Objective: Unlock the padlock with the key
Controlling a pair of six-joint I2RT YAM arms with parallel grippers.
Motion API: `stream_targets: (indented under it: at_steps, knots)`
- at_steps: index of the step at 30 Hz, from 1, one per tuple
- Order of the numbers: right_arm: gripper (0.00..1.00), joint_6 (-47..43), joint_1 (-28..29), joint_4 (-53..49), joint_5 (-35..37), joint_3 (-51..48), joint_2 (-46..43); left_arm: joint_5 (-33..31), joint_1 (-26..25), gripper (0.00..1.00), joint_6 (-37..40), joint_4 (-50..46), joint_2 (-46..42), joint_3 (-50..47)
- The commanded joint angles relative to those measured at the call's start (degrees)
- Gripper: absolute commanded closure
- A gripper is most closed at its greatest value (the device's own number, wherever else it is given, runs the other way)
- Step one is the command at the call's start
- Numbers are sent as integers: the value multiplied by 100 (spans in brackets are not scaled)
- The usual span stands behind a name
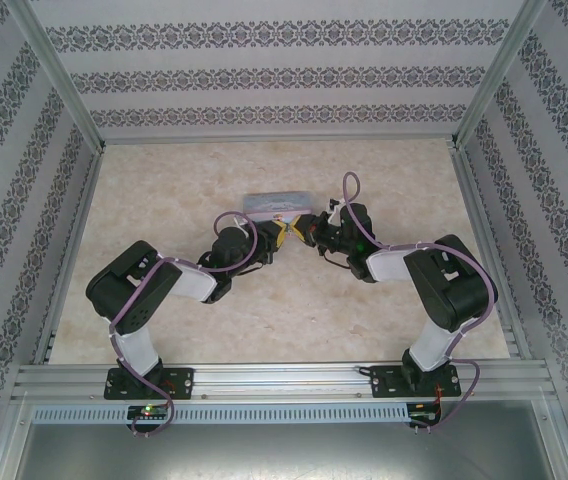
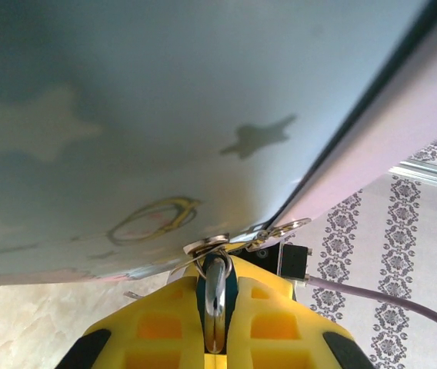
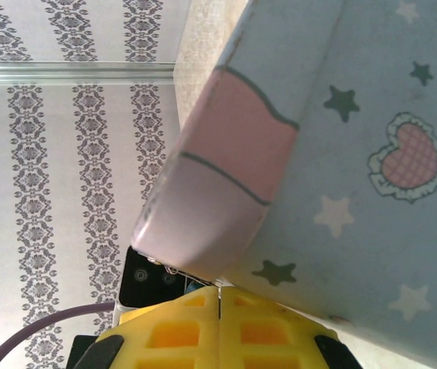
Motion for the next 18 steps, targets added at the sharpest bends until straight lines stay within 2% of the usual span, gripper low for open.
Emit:
stream_targets:
  at_steps: [1,9,18]
  knots:
    - [100,-120,283,285,-209,274,3,1362,-468,100,235,533,62,184]
    - [99,-33,252,320,-210,230,198,1213,-469,100,952,10,197,72]
    - [62,-202,13,118,-304,-28,-87,633,-468,100,600,810,806,-174]
